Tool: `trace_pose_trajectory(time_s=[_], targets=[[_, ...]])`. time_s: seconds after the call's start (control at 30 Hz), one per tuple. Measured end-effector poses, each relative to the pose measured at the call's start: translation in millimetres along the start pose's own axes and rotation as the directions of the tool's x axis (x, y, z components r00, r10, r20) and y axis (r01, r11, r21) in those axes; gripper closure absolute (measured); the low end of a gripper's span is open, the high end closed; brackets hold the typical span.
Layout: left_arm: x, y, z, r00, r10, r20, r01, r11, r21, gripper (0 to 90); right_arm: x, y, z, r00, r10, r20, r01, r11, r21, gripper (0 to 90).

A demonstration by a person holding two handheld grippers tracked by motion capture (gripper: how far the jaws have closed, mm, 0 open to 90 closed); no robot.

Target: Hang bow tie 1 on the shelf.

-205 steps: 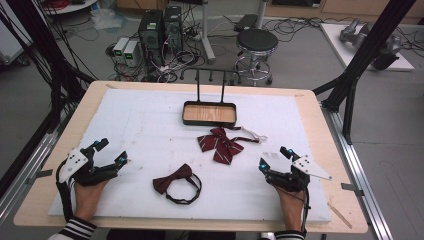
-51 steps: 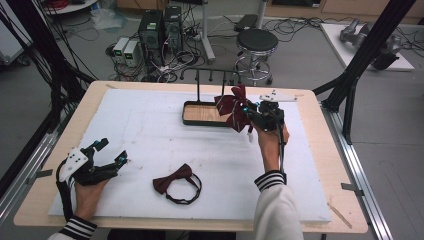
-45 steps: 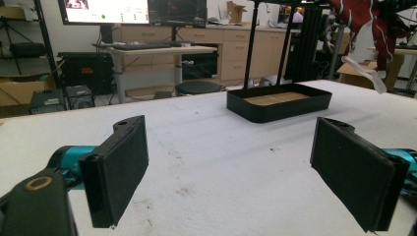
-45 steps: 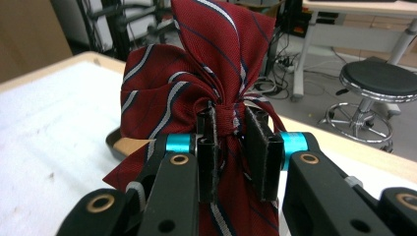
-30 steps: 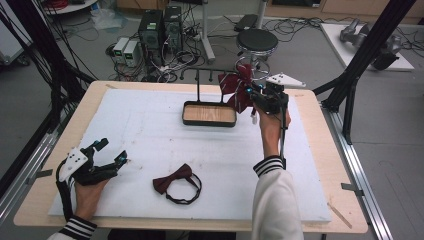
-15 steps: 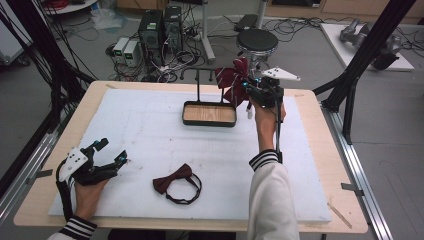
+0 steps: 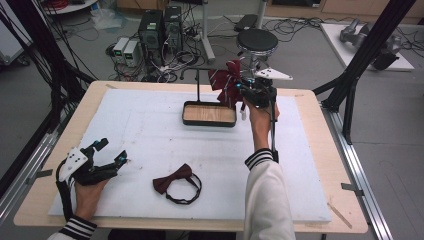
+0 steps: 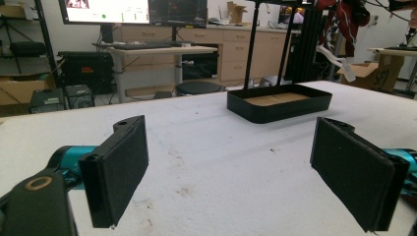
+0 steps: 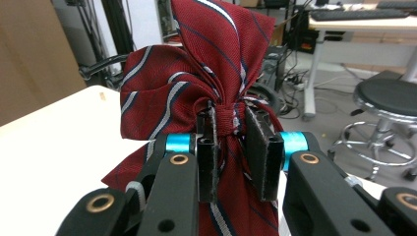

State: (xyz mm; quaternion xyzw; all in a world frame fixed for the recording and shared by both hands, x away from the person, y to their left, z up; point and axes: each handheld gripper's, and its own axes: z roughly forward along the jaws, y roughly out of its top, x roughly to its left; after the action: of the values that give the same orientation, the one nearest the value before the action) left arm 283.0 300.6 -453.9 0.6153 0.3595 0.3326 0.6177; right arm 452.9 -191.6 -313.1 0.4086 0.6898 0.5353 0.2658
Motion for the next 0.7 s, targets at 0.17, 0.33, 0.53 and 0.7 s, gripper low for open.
trace_pose_trajectory(time_s=[0.17, 0.33, 0.53, 0.7], targets=[[-0.2, 0.0, 0.0, 1.0, 0.0, -0.001, 0.0, 1.0, -0.001, 14.9, 2.7, -3.8, 7.5, 0.9996, 0.006, -0.028, -0.005, 0.999, 0.038, 76.1], [-0.1, 0.0, 0.0, 1.0, 0.0, -0.001, 0.0, 1.0, 0.0, 14.9, 2.4, -7.3, 13.0, 0.9989, 0.017, -0.043, -0.014, 0.998, 0.066, 76.0], [-0.1, 0.0, -0.1, 1.0, 0.0, -0.001, 0.0, 1.0, 0.0, 14.9, 2.0, -10.3, 17.1, 0.998, 0.031, -0.055, -0.026, 0.995, 0.093, 76.0], [-0.2, 0.0, -0.1, 1.0, 0.0, -0.001, 0.0, 1.0, 0.0, 14.9, 0.4, -13.1, 19.3, 0.9973, 0.049, -0.054, -0.042, 0.991, 0.125, 76.0]])
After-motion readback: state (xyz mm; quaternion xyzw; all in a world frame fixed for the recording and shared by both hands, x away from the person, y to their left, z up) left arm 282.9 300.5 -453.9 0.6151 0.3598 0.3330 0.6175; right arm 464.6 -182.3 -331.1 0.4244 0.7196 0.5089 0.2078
